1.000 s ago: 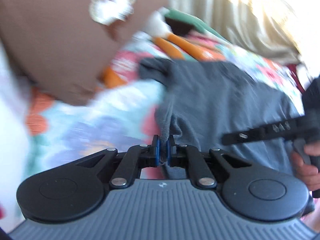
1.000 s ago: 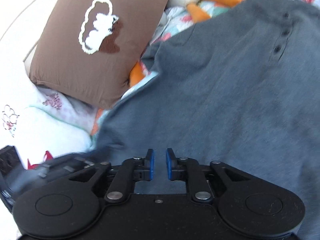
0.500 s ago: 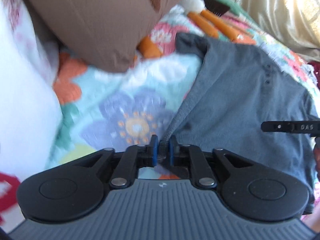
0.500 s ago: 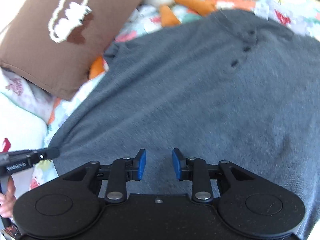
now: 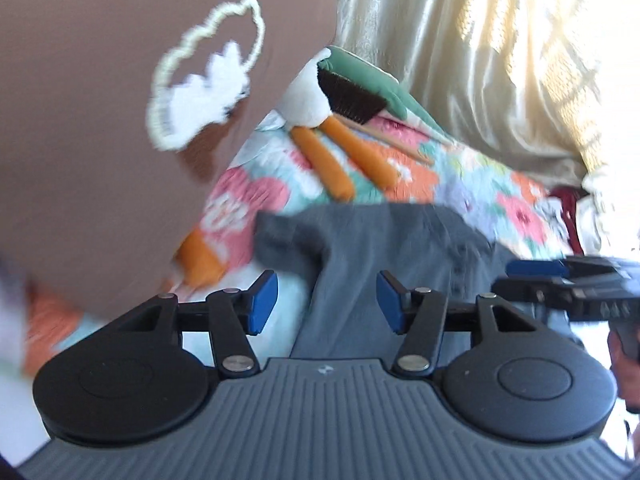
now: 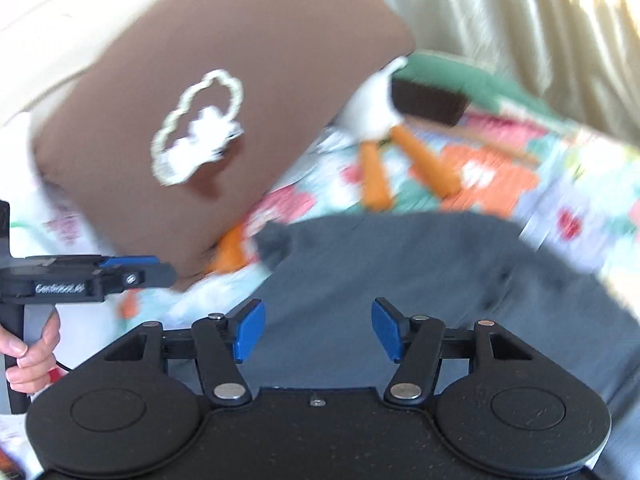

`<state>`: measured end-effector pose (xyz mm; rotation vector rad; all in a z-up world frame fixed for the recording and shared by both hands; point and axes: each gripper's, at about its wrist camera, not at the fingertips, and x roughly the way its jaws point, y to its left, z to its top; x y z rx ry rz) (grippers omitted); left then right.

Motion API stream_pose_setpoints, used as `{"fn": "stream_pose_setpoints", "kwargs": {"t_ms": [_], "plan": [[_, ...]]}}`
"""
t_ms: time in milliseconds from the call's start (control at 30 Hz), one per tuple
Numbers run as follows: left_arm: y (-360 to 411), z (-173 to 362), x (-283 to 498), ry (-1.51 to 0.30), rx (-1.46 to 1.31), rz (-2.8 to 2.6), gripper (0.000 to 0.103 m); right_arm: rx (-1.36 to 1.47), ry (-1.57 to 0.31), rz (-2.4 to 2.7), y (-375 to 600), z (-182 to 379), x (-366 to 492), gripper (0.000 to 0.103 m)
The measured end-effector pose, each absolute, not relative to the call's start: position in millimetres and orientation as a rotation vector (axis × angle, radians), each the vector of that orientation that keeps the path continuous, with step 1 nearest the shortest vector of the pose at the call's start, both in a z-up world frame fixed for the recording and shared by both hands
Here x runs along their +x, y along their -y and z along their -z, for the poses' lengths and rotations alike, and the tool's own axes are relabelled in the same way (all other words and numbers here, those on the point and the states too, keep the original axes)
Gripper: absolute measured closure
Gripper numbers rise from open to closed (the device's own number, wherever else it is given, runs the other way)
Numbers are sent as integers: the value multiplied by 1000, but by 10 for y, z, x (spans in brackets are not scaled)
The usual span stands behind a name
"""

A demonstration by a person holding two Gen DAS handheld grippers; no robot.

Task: Fold clothes
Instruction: 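Release the hem and move both grippers toward the shirt collar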

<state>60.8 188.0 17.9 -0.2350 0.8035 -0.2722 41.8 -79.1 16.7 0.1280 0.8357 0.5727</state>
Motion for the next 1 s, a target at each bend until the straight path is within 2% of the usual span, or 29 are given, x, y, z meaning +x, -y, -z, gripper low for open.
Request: {"fn": "stream_pose_setpoints", "kwargs": {"t_ms": [233,300,367,400,433,500,733,867,967,1000], "plan": [[-1613,302,1339,-853,-246,203,49,197,-822,-563,911,148,812,39],[-1592,405,1486,-855,-269,178,46,216,-818,-560,945,237,924,39],[-1531,462,1575,-854,-257,166,49,236,-814,-558,979,327,1037,39],[-1487,479,1606,-851,-240,165,65,244,-815,-558,1007,368,1071,39],[-1444,496,1636,-849,-222,164,103,252,-819,-558,1042,405,1091,39],[-1325,484,1619,-852,-175,205,103,268,-826,-560,1111,480,1130,39],[-806,143,821,-599,-19,422,103,251,-837,-532,1308,542,1223,39],[-628,98,617,-627,88,355,102,323,-839,-520,1451,577,1260,39],[-878,91,732,-674,-3,254,92,316,-862,-520,1437,646,1262,39],[-1003,100,788,-697,-74,233,82,308,-870,-522,1420,665,1258,39]]}}
